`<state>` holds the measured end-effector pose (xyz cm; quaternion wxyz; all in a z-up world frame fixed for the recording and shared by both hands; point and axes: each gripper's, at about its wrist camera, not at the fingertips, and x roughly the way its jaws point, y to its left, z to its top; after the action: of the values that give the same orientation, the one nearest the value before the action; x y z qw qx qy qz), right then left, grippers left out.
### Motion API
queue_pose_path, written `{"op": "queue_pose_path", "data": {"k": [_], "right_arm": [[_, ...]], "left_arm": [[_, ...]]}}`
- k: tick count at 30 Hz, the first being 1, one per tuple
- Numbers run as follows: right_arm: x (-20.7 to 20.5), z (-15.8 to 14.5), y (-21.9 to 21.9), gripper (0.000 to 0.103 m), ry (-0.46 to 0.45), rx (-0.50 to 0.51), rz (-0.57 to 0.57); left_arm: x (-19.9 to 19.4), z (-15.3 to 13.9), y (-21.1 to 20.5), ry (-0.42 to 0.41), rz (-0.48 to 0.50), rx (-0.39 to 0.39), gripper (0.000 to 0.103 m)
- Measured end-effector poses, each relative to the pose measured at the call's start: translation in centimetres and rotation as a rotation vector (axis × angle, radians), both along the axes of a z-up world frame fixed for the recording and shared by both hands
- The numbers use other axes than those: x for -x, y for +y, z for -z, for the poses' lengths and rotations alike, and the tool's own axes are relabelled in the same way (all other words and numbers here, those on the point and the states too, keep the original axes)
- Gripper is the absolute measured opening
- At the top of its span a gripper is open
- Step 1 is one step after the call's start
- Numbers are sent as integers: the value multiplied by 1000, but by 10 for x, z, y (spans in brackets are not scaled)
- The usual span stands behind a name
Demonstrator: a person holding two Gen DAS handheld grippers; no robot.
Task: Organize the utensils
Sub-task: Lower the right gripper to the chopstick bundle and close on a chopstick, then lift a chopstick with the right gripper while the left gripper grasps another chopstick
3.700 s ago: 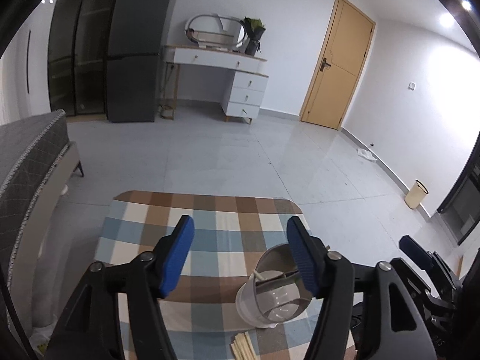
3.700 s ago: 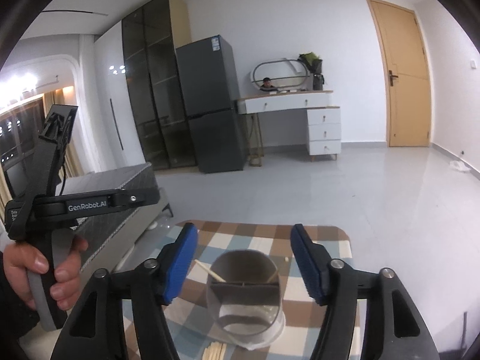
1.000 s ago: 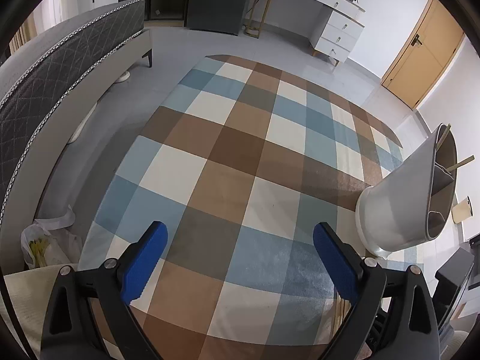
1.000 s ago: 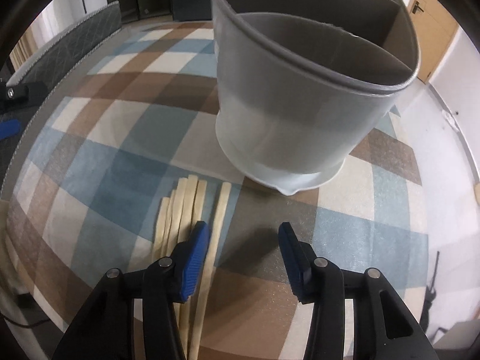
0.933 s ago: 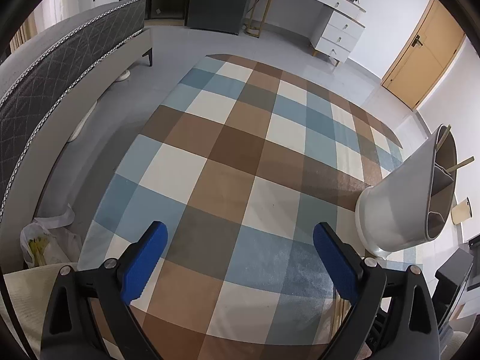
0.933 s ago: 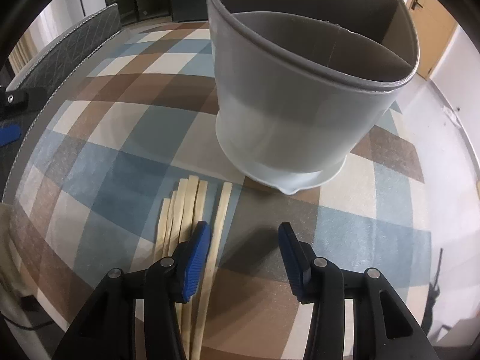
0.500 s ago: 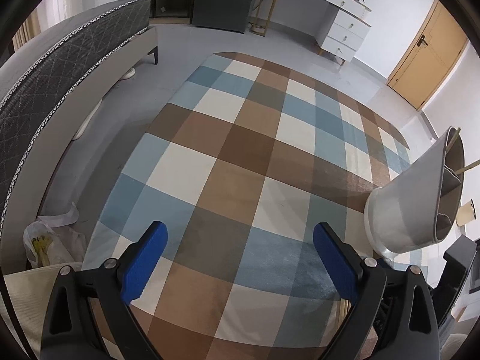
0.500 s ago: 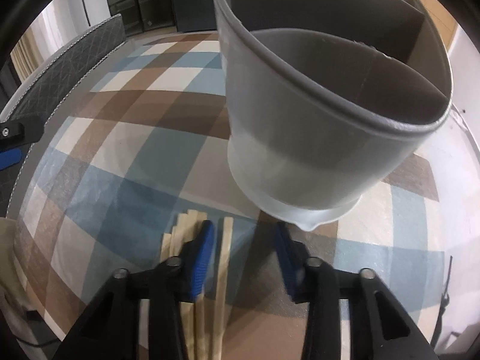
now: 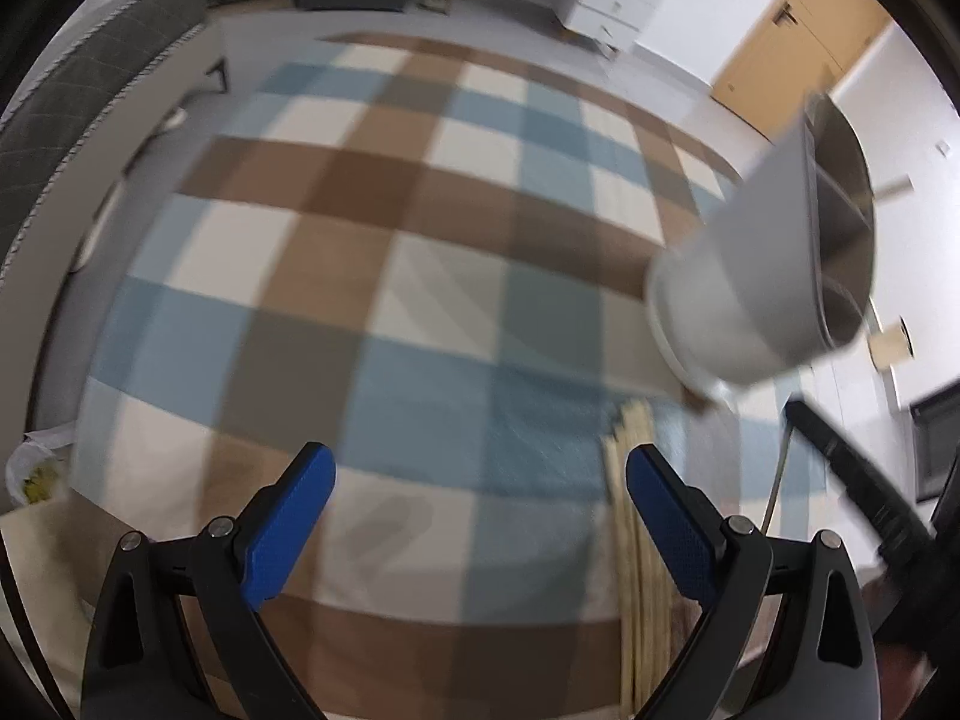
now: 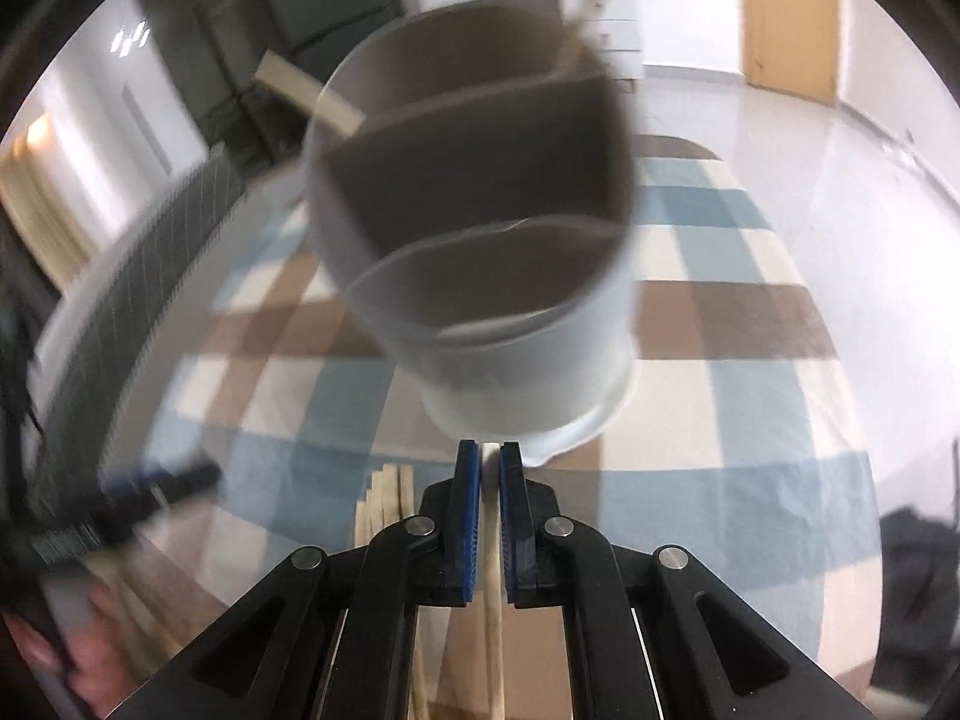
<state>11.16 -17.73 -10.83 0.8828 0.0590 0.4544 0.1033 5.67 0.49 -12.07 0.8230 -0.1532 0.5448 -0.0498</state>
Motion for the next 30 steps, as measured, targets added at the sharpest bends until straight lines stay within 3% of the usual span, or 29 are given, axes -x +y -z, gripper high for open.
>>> {"op": "queue_pose_path", "data": {"k": [7, 12, 22, 30], "right_arm": [[17, -20, -54, 6, -23, -224, 141], [30, -32, -76, 6, -46, -312, 182], [47, -43, -84, 6, -83, -331, 194], [47, -41, -83, 6, -80, -312, 194]], "left_arm": [[18, 7, -35, 7, 115, -65, 95], [26, 10, -52, -11, 184, -132, 95], [24, 30, -60, 48, 210, -215, 95], [18, 31, -58, 50, 209, -215, 95]]}}
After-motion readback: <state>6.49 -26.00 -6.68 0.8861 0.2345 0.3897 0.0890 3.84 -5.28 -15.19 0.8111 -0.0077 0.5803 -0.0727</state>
